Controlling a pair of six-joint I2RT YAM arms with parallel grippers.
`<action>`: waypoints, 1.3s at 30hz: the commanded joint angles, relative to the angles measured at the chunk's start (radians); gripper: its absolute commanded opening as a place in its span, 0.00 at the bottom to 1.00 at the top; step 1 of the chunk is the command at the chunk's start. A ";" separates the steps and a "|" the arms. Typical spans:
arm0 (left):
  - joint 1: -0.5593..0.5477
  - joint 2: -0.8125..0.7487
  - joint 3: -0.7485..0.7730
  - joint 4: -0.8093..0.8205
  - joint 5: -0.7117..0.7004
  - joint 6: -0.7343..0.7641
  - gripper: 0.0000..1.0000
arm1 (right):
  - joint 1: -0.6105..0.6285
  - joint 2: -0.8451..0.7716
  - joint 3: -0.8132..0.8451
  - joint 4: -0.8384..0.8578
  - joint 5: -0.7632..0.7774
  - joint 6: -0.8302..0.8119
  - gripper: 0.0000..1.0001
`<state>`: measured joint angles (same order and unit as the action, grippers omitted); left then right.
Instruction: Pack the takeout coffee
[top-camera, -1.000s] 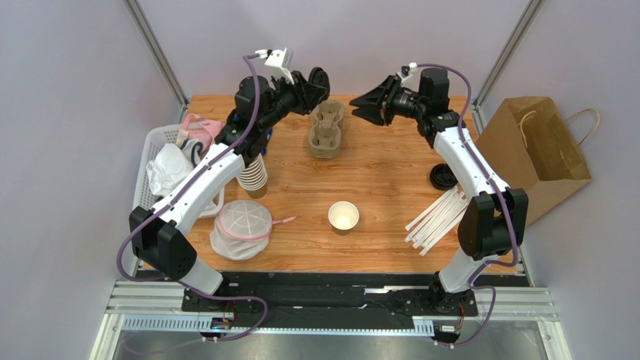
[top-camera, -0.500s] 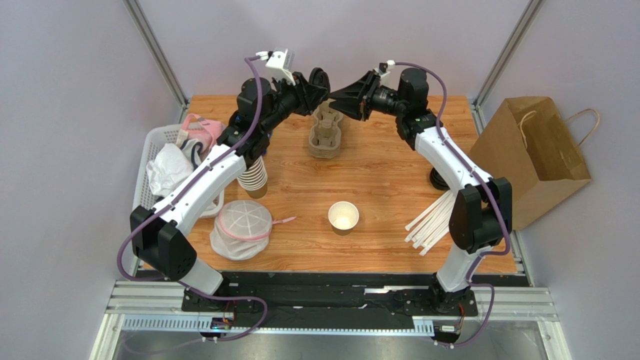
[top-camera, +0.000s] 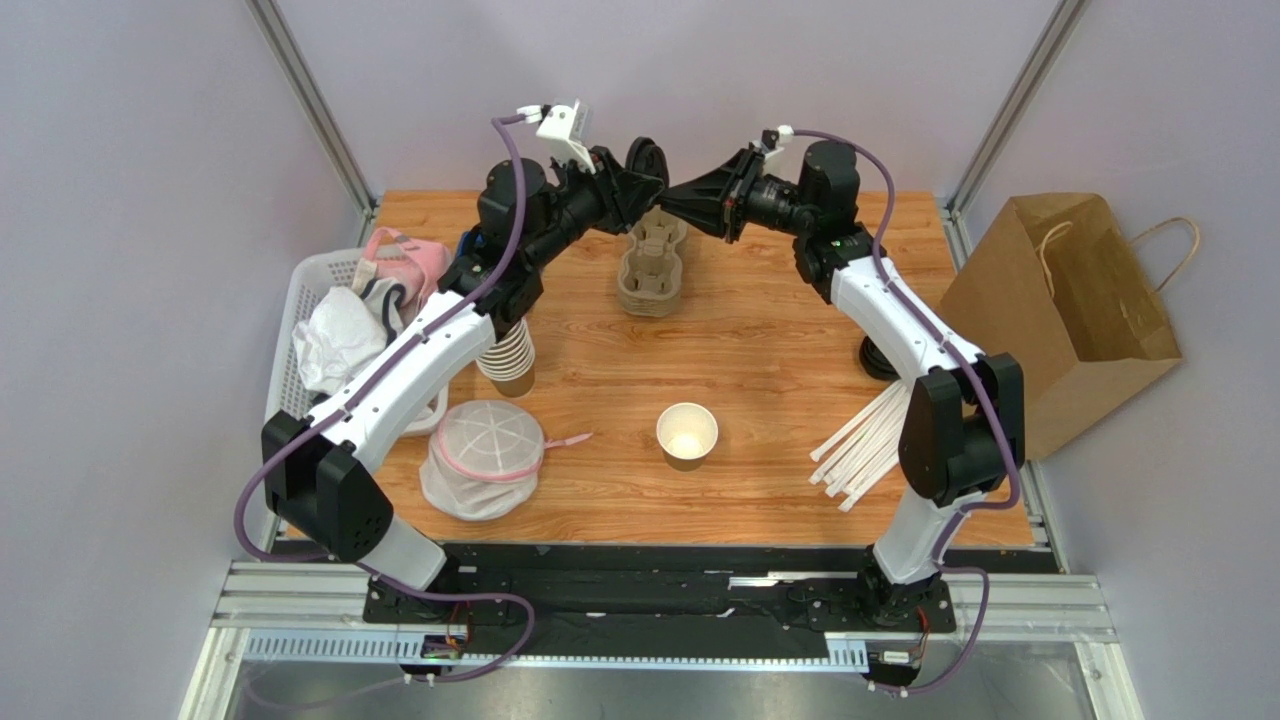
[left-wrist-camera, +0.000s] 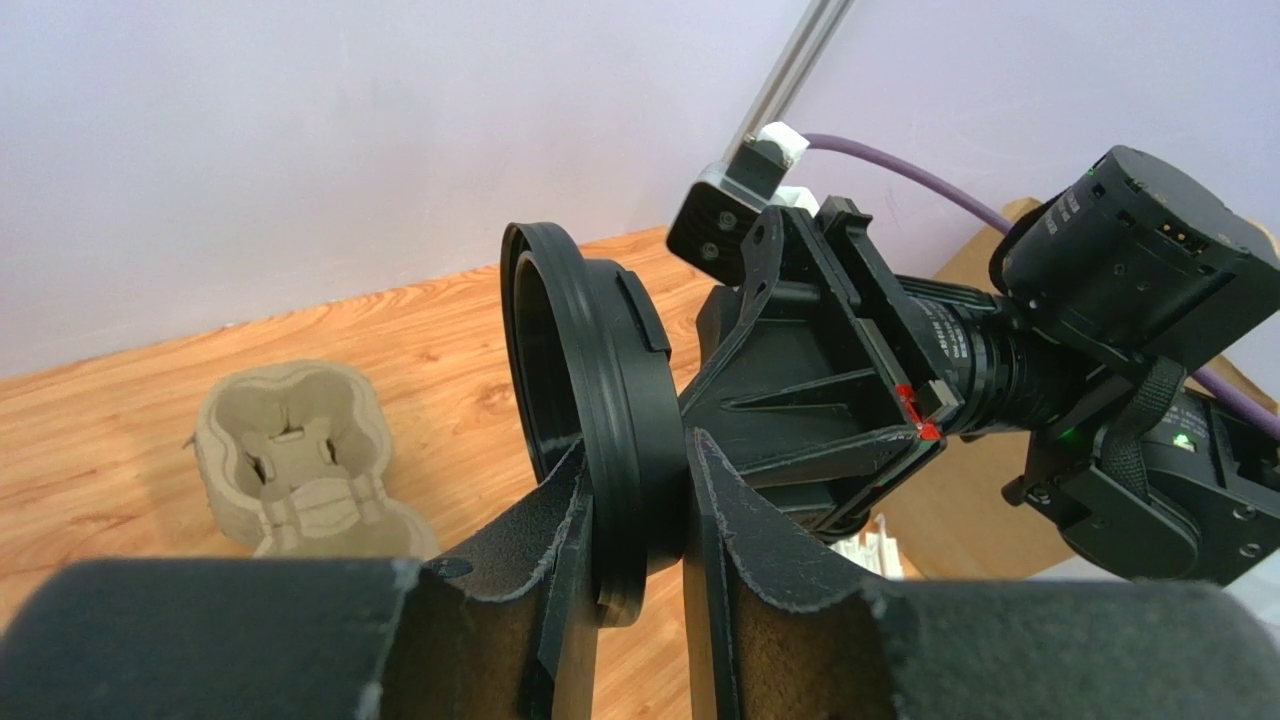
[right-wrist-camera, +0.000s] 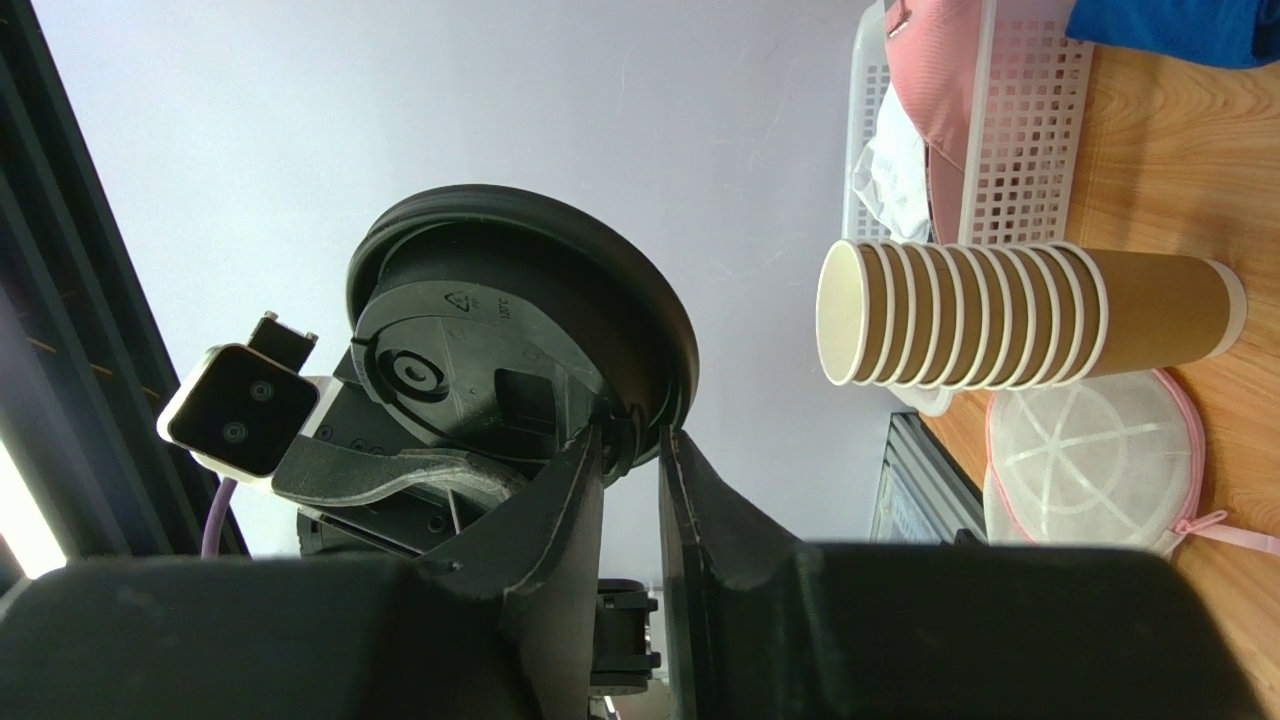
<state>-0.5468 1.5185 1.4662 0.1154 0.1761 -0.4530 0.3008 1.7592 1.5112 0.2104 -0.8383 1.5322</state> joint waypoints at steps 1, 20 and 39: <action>-0.010 -0.027 -0.001 0.064 0.039 -0.042 0.00 | 0.003 0.000 -0.002 0.055 0.004 0.020 0.22; -0.018 -0.081 -0.101 0.027 0.069 -0.138 0.15 | -0.002 -0.010 -0.009 0.069 -0.012 -0.027 0.00; 0.053 -0.218 0.065 -0.735 0.152 0.215 0.98 | -0.180 -0.271 0.000 -0.826 -0.124 -1.065 0.00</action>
<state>-0.4988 1.2469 1.3457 -0.2176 0.2863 -0.3988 0.1089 1.6108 1.4380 -0.1459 -0.9268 1.0283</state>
